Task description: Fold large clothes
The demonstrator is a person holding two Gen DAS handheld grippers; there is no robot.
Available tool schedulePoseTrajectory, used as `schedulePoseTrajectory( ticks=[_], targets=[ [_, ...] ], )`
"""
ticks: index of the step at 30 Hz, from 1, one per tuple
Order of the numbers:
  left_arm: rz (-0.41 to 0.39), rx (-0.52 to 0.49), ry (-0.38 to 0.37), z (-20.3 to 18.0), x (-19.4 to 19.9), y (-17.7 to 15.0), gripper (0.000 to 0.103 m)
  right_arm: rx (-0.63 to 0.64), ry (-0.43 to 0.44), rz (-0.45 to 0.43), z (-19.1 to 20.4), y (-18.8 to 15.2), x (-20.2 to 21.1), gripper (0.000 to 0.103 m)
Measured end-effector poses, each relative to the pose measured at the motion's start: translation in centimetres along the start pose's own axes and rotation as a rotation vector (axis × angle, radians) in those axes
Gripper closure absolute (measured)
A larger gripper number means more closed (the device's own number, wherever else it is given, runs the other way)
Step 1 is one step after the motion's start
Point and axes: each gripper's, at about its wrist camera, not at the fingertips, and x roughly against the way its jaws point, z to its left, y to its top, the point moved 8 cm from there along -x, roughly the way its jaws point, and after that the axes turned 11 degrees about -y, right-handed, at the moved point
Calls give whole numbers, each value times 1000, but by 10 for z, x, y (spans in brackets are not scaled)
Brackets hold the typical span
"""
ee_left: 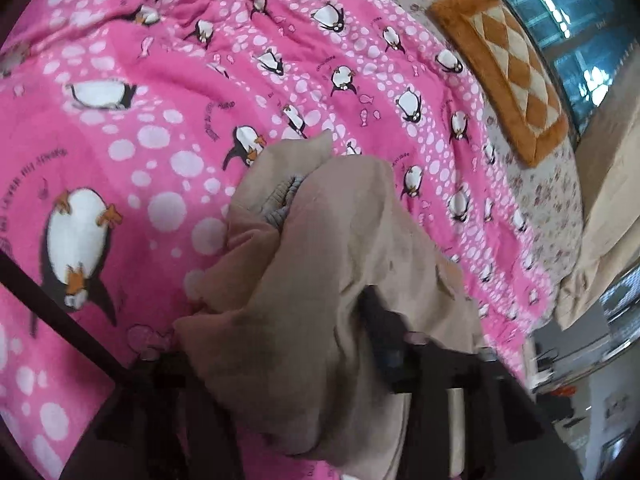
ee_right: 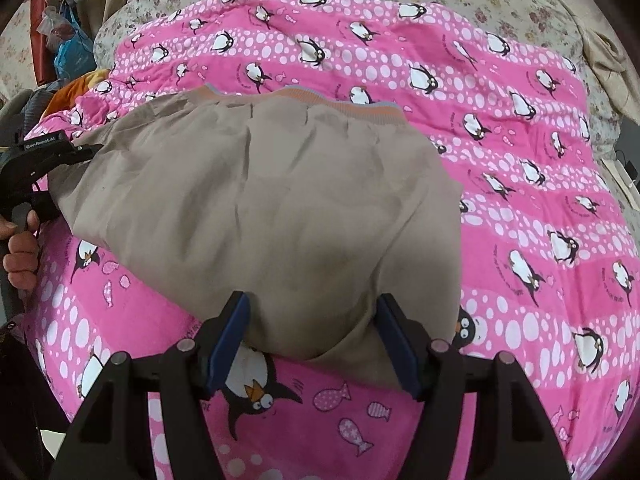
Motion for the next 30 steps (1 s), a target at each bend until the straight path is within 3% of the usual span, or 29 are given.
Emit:
schedulePoseTrajectory(
  ticks=[4,6,8,11,14,15,16,17,24,30],
  targets=[
    [-30,-50,-6,-12,12,2,102,-10,14,-10,-1,2,6,33],
    [-42,-62,-12,-14,14,5,102,-13,19,-14,-2,2,8,33],
    [-25,-46,7,-9,6,6,96,-10,21,-15,-2,2,9,33],
    [-22,21,12,4,-1,7,80,-13,27,-13,-1,2,11,33],
    [-35,67,-16,10,-3,9,78,-20,42,-29,-2,5,21,34],
    [-34,56,-12,8,-3,9,85,-20,45,-36,-2,6,24,34],
    [-40,19,6,4,-1,9,99,-21,47,-45,-4,6,29,34],
    [-51,-17,25,-2,3,9,103,-26,46,-54,-6,7,33,34],
    [-127,-119,-54,-51,24,11,103,-146,45,-86,-47,8,44,34],
    [-84,-134,-134,-93,3,-4,103,-220,67,-74,-74,2,47,34]
  ],
)
